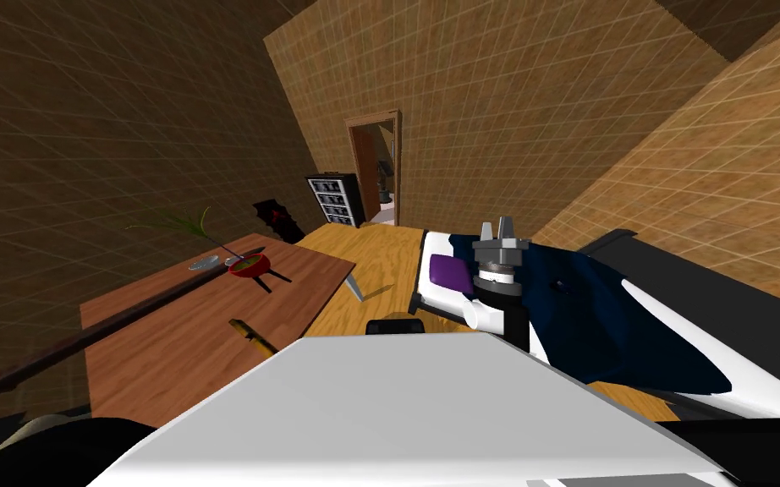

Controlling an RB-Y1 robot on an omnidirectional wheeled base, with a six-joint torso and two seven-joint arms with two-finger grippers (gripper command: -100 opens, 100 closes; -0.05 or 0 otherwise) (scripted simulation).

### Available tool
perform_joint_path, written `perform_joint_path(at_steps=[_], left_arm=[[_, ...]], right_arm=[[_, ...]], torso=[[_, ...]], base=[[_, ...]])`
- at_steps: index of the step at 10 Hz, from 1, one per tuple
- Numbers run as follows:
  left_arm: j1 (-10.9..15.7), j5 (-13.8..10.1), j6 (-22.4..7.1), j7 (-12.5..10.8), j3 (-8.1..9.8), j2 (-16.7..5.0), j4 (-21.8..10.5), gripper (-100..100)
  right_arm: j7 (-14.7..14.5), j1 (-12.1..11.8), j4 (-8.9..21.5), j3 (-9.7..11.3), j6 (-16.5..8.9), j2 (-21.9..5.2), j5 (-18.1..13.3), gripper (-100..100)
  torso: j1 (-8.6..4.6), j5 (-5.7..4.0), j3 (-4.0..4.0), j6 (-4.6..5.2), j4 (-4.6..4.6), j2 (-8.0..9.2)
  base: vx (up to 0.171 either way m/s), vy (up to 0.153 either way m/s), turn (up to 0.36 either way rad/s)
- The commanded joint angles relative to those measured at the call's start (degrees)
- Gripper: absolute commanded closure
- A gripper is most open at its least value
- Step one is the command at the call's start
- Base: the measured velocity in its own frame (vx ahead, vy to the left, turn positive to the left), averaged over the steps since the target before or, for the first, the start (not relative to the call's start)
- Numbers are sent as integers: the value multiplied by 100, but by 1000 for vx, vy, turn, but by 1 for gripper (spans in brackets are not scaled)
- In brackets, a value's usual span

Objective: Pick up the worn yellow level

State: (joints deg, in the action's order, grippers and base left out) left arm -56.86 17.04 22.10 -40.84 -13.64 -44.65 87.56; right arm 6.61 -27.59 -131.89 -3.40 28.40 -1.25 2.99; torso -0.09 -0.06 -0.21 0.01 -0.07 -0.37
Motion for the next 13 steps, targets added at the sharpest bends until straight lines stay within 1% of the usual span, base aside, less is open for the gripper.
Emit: perform_joint_path(at_steps=[1,2,3,4,6,7,8,9,10,11,12,13], left_arm=[[-38,73,12,-128,-71,9,-275,-100],[-124,155,-8,-321,-172,-108,-421,-100],[-124,155,-8,-321,-172,-108,-514,-100],[-202,233,-29,-507,-269,-220,-690,-100],[-202,233,-29,-507,-269,-220,-744,-100],[-273,307,-52,-685,-358,-328,-956,-100],[-273,307,-52,-685,-358,-328,-964,-100],[-337,377,-75,-854,-441,-429,-1144,-100],[-337,377,-75,-854,-441,-429,-1175,-100],[-393,444,-99,-1014,-517,-526,-1305,-100],[-393,444,-99,-1014,-517,-526,-1374,-100],[-442,505,-124,-1163,-584,-617,-1537,-100]], right_arm=[[0,0,0,0,0,0,0,0],[0,-1,0,-1,0,0,0,0],[0,0,0,0,0,0,0,0],[0,0,0,-1,0,0,0,0],[0,0,0,-1,0,0,0,0],[0,0,0,-1,0,0,0,0],[0,0,0,0,0,0,0,0],[0,0,0,-1,0,0,0,0],[0,1,0,-1,0,0,0,0],[0,1,0,-1,0,0,0,0],[0,1,0,-1,0,-1,0,0],[0,1,0,-1,0,0,0,0]], torso=[[0,0,0,0,0,0],[2,2,0,-7,-1,3],[-1,2,3,-2,1,6],[-1,0,7,-6,2,16],[0,1,10,-6,3,20],[2,2,17,-6,6,33],[2,1,15,-3,5,27],[6,2,12,-5,4,23],[16,3,13,-3,4,27],[15,5,21,-5,7,40],[19,5,22,-3,8,41],[15,5,23,-5,8,44]], base=[[134,1,-84],[113,-11,-148],[89,-6,-76],[95,-7,-154],[60,4,-33],[69,3,-130],[86,16,-93],[73,43,-148],[25,42,-122],[33,50,-144],[27,40,-115],[33,50,-143]])
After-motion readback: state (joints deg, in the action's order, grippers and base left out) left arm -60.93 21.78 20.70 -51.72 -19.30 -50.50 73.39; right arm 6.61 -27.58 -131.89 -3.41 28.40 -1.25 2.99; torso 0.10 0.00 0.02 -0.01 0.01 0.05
